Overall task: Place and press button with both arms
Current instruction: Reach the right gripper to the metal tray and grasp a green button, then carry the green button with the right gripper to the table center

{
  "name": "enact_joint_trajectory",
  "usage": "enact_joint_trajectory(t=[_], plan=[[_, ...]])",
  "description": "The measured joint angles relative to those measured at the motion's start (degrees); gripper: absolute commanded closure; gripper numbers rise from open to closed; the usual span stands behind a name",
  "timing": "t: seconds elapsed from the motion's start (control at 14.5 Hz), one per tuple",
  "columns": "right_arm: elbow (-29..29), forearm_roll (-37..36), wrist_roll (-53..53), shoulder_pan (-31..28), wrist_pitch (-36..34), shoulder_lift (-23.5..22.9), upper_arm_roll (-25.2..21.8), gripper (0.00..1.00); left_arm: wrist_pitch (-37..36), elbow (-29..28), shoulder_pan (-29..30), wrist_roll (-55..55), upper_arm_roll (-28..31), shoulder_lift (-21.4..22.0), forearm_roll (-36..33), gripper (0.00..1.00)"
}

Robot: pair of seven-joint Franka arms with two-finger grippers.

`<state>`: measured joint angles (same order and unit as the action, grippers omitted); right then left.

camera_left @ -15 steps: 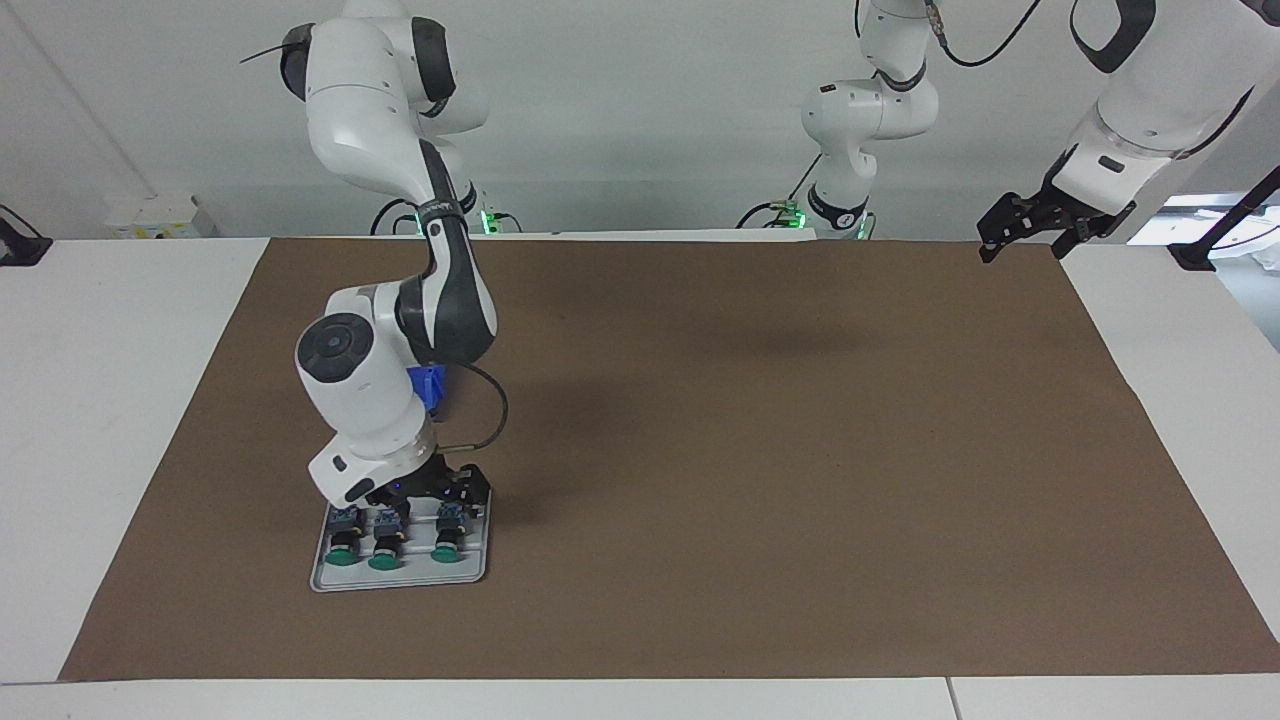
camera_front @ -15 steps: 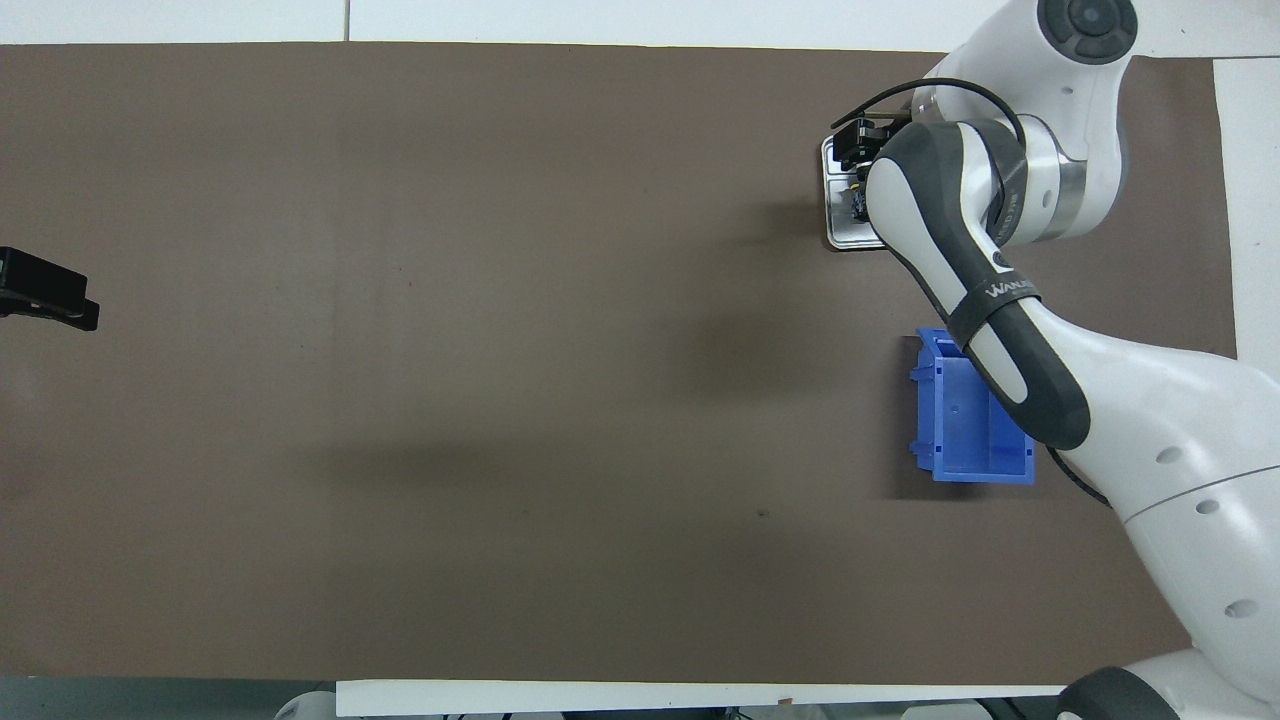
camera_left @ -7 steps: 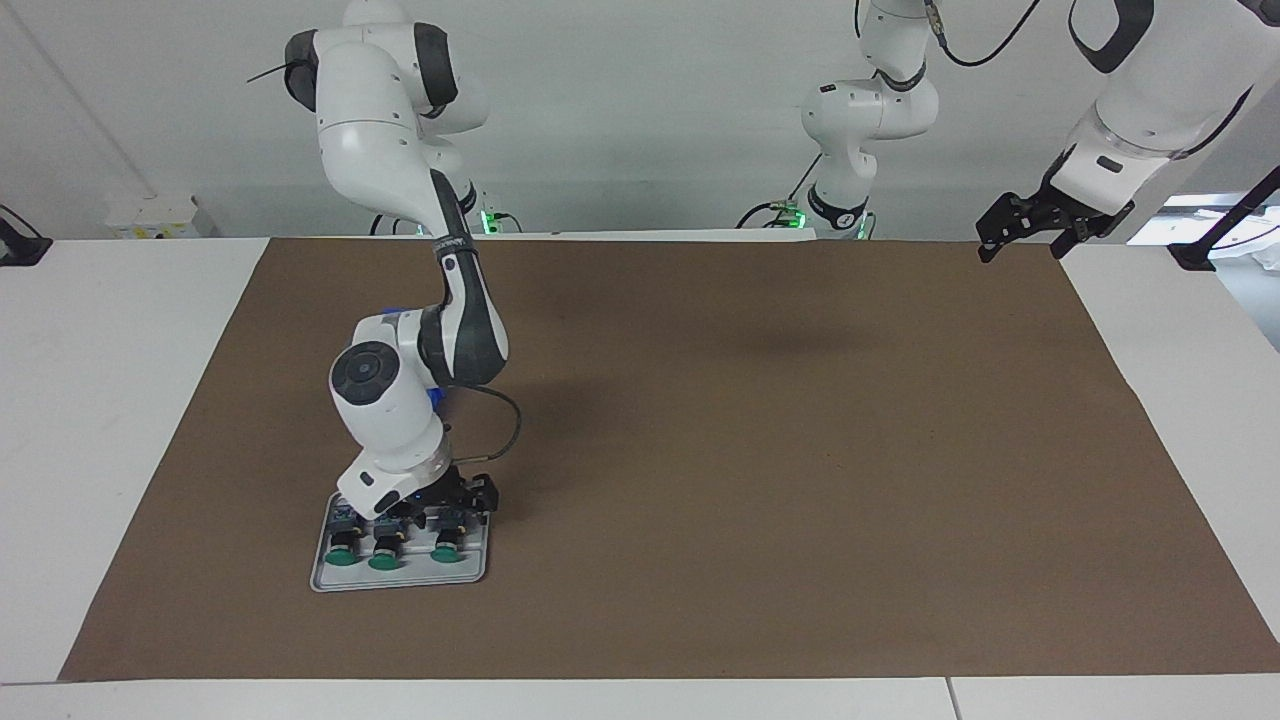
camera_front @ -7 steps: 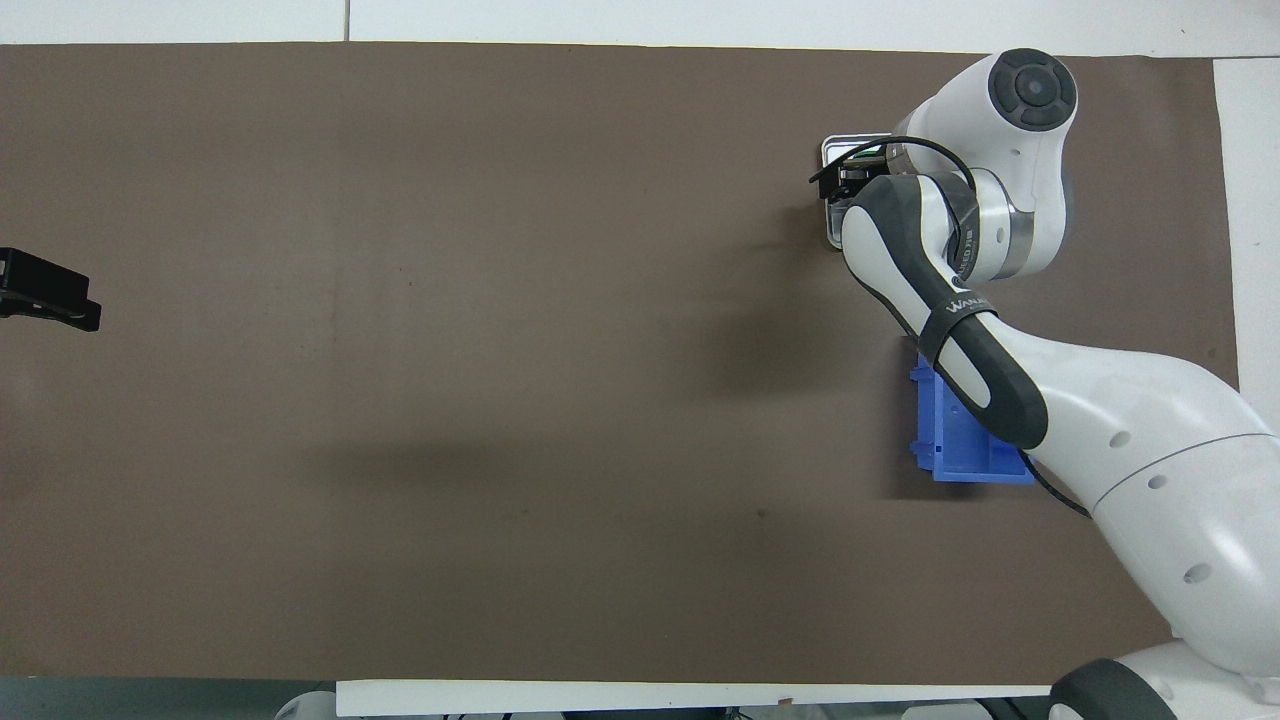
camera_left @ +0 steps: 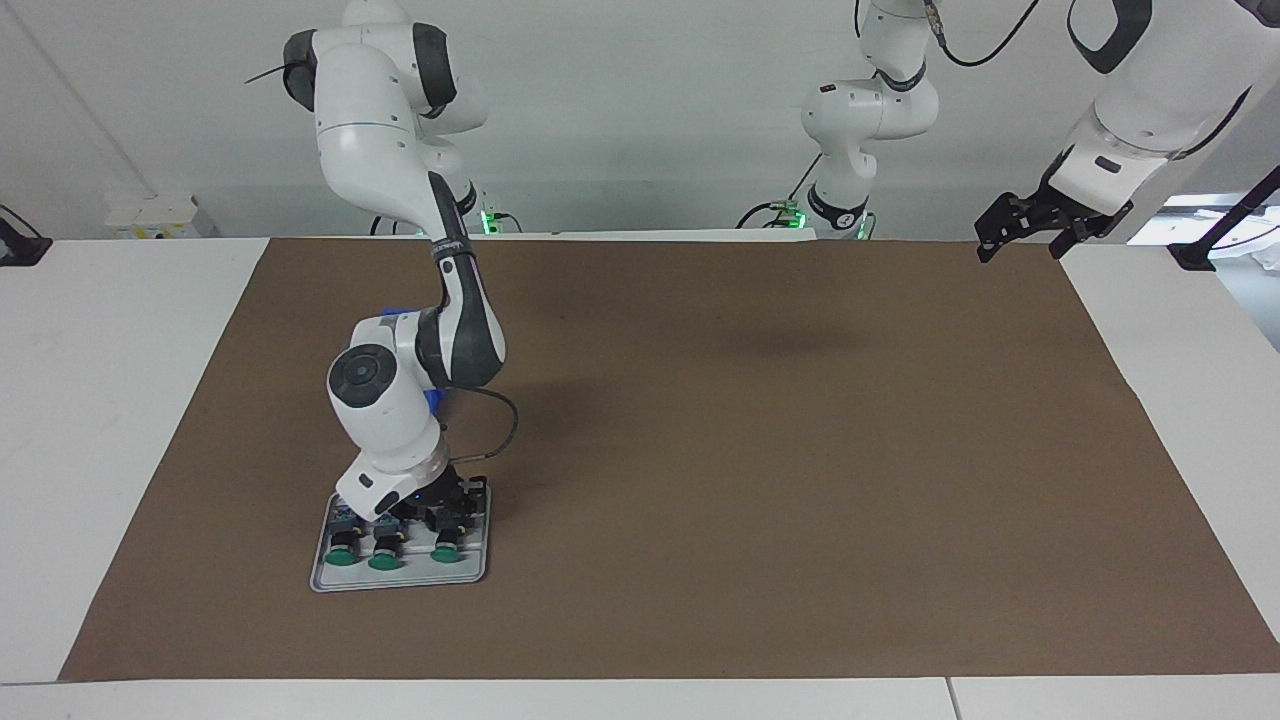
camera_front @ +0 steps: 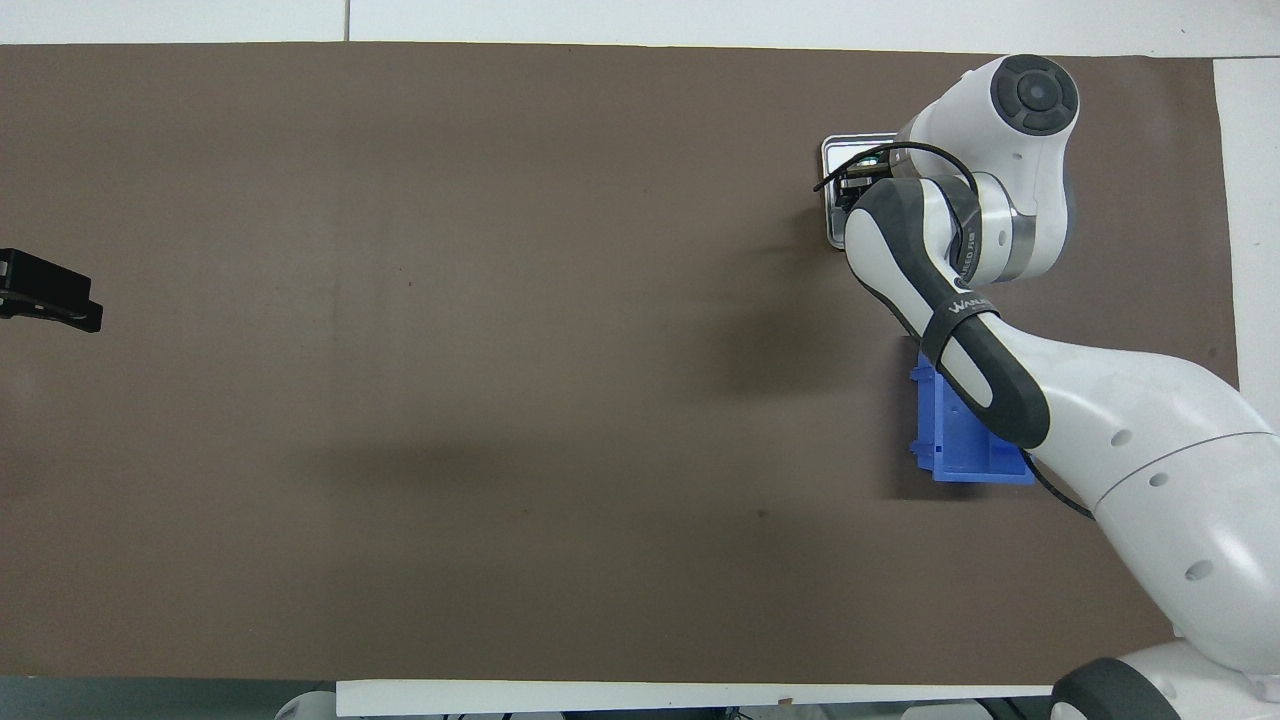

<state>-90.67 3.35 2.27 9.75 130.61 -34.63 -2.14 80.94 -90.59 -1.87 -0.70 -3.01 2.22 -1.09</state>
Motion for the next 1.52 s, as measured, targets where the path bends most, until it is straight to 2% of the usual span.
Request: enact_joint_trajectory(t=[0.28, 0.48, 0.69, 1.1, 1.24, 1.52], plan=[[4.24, 0.05, 0.32, 0.11, -8.19, 0.91, 0.02, 1.0, 0.0, 0.0, -0.02, 0.02, -0.03, 0.0, 0.0, 0.0], [7.2, 0.28, 8.07, 1.52, -15.21, 3.62, 0.34, 1.0, -0.01, 0.0, -0.02, 0.0, -0.04, 0.0, 0.0, 0.0], [7.4, 0.48, 25.42, 8.06, -17.94, 5.58, 0.81, 1.0, -0.02, 0.0, -0.02, 0.0, -0.04, 0.0, 0.0, 0.0], [7.39, 0.48, 66.8, 22.12, -15.42, 5.56, 0.85, 1.0, -0.02, -0.01, -0.02, 0.0, -0.04, 0.01, 0.0, 0.0], [7.34, 0.47, 80.18, 24.5, -14.78, 5.46, 0.87, 1.0, -0.02, -0.01, -0.02, 0.01, -0.04, 0.01, 0.0, 0.0], [6.04, 0.49, 94.65, 25.95, -14.79, 5.04, 0.87, 1.0, -0.02, -0.01, 0.0, 0.02, 0.01, 0.01, 0.0, 0.0]])
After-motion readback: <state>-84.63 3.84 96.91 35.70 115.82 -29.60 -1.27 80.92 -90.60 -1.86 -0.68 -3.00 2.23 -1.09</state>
